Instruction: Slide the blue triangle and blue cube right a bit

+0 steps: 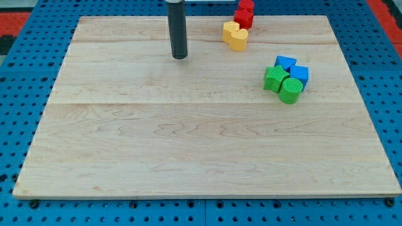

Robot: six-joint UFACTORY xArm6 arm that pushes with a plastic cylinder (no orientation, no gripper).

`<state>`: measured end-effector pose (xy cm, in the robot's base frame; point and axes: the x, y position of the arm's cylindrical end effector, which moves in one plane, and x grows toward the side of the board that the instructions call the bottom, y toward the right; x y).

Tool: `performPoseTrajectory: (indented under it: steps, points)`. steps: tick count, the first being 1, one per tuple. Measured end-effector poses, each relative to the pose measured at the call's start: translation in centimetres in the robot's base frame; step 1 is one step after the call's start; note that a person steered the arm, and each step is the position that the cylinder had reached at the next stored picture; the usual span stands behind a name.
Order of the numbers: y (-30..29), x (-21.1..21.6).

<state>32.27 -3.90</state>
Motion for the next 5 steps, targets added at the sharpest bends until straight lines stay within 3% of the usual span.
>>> performPoseTrajectory:
  steps: [2,3,5]
  points:
    - [11.9,0.4]
    - [15.9,-1.9]
    - [15.9,-3.9]
